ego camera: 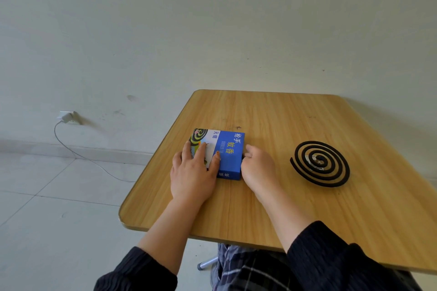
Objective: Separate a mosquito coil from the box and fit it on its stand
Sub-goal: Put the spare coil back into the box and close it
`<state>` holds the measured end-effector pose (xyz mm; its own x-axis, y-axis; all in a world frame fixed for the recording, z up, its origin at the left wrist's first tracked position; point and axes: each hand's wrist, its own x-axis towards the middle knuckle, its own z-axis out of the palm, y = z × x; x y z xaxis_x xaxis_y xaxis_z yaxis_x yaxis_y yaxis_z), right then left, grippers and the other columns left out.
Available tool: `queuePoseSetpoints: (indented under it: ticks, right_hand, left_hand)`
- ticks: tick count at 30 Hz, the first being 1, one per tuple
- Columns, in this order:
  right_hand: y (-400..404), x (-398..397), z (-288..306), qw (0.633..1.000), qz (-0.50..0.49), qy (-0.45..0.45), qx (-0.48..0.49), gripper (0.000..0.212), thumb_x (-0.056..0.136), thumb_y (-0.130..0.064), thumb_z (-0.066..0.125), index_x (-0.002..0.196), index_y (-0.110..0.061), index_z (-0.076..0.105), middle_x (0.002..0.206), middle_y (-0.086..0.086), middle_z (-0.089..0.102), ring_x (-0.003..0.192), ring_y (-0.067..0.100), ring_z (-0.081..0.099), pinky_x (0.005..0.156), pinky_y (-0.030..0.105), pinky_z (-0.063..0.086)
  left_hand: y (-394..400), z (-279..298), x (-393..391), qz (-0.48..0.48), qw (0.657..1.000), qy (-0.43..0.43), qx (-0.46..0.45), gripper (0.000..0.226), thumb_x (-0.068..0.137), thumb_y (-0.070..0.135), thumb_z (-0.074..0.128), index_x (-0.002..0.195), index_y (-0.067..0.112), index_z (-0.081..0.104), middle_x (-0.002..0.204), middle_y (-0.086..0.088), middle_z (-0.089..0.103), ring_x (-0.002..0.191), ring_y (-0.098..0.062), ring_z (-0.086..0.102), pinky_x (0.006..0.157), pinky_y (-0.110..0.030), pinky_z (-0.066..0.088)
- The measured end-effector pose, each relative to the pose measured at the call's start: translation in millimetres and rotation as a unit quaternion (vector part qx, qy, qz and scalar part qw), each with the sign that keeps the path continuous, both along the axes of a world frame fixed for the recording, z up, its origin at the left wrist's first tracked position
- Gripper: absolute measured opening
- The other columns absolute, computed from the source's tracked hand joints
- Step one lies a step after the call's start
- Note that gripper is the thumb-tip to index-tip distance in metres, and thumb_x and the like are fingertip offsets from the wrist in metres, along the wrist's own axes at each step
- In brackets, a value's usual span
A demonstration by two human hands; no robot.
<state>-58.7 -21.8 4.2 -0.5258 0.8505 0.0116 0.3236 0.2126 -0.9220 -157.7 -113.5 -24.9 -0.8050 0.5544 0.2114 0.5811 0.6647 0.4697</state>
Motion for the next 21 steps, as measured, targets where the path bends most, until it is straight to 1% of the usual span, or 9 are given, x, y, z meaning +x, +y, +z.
queuePoseSetpoints:
  ticks: [2, 5, 7, 9, 11, 12, 16, 19, 21]
  right_hand:
    - [-3.8, 0.9, 0.5, 0.999, -0.021, 0.019, -0.016, 0.041, 0.087, -0.001, 0.036, 0.122, -0.008, 0.055, 0.07, -0.023, 0.043, 0.06, -0.003, 0.046, 0.052, 0.013, 0.037]
    - [-9.2, 1.0, 3.7, 0.999, -0.037, 0.014, -0.002, 0.044, 0.084, 0.0, 0.035, 0.122, -0.011, 0.054, 0.087, -0.009, 0.054, 0.074, 0.011, 0.052, 0.07, 0.026, 0.045]
    - [-6.4, 1.3, 4.0, 0.999, -0.046, -0.012, 0.018, 0.039, 0.083, 0.0, 0.036, 0.112, -0.016, 0.056, 0.099, -0.004, 0.06, 0.085, 0.021, 0.054, 0.075, 0.032, 0.044]
    - [-1.6, 3.4, 5.0, 0.996, -0.048, -0.055, 0.043, 0.03, 0.083, -0.002, 0.037, 0.104, -0.013, 0.055, 0.101, 0.001, 0.065, 0.085, 0.025, 0.054, 0.082, 0.034, 0.045]
    - [4.1, 6.0, 3.7, 0.991, -0.038, -0.11, 0.067, 0.026, 0.085, -0.005, 0.039, 0.104, -0.01, 0.055, 0.102, 0.006, 0.067, 0.083, 0.025, 0.053, 0.093, 0.039, 0.042]
    - [5.6, 7.6, 3.9, 0.987, -0.03, -0.137, 0.079, 0.024, 0.085, -0.007, 0.04, 0.105, -0.01, 0.053, 0.102, 0.006, 0.067, 0.085, 0.025, 0.051, 0.094, 0.038, 0.04]
    - [5.5, 12.2, 5.7, 0.979, -0.015, -0.179, 0.101, 0.021, 0.089, -0.013, 0.043, 0.108, -0.009, 0.05, 0.108, 0.008, 0.064, 0.105, 0.031, 0.05, 0.082, 0.032, 0.038]
    - [7.0, 15.2, 10.5, 0.982, -0.003, -0.175, 0.071, 0.025, 0.088, -0.01, 0.042, 0.11, -0.009, 0.051, 0.11, 0.01, 0.063, 0.108, 0.031, 0.051, 0.088, 0.037, 0.045]
    - [6.8, 21.7, 20.3, 0.987, 0.0, -0.145, 0.063, 0.03, 0.087, -0.009, 0.041, 0.114, -0.01, 0.053, 0.112, 0.01, 0.064, 0.11, 0.032, 0.052, 0.088, 0.042, 0.048]
  left_hand:
    - [0.2, -0.3, 0.0, -0.002, 1.0, 0.001, 0.001, 0.065, 0.088, 0.066, 0.027, 0.145, 0.035, 0.028, 0.159, -0.002, 0.02, 0.141, -0.029, 0.018, 0.109, -0.046, 0.028]
    - [3.2, -0.7, 3.4, -0.024, 1.0, 0.012, -0.007, 0.062, 0.089, 0.065, 0.026, 0.144, 0.036, 0.03, 0.159, -0.002, 0.019, 0.139, -0.028, 0.02, 0.106, -0.043, 0.03]
    - [8.4, -0.6, 6.4, -0.038, 0.999, 0.012, -0.017, 0.061, 0.09, 0.064, 0.025, 0.144, 0.036, 0.03, 0.16, -0.002, 0.016, 0.139, -0.027, 0.018, 0.107, -0.042, 0.029]
    - [15.8, -0.7, 9.4, -0.05, 0.998, 0.007, -0.031, 0.061, 0.09, 0.064, 0.023, 0.145, 0.037, 0.029, 0.161, -0.002, 0.013, 0.14, -0.026, 0.016, 0.107, -0.041, 0.029]
    - [22.8, 0.8, 14.3, -0.055, 0.997, -0.001, -0.054, 0.062, 0.09, 0.065, 0.022, 0.145, 0.038, 0.026, 0.161, -0.002, 0.009, 0.141, -0.026, 0.013, 0.107, -0.041, 0.029]
    - [26.2, 2.4, 16.3, -0.056, 0.997, -0.008, -0.061, 0.063, 0.09, 0.066, 0.021, 0.146, 0.038, 0.025, 0.162, -0.002, 0.007, 0.142, -0.026, 0.012, 0.107, -0.041, 0.029]
    - [30.7, 8.1, 21.9, -0.067, 0.994, -0.017, -0.09, 0.064, 0.09, 0.065, 0.019, 0.147, 0.036, 0.021, 0.162, -0.004, 0.003, 0.143, -0.027, 0.008, 0.11, -0.043, 0.025]
    - [30.0, 12.8, 20.8, -0.069, 0.99, -0.041, -0.119, 0.065, 0.091, 0.064, 0.015, 0.149, 0.035, 0.014, 0.162, -0.005, -0.002, 0.146, -0.03, -0.004, 0.115, -0.046, 0.01]
    - [32.1, 22.1, 25.4, -0.063, 0.989, -0.027, -0.13, 0.066, 0.091, 0.064, 0.013, 0.15, 0.034, 0.008, 0.162, -0.004, -0.004, 0.146, -0.033, -0.012, 0.115, -0.049, 0.0]
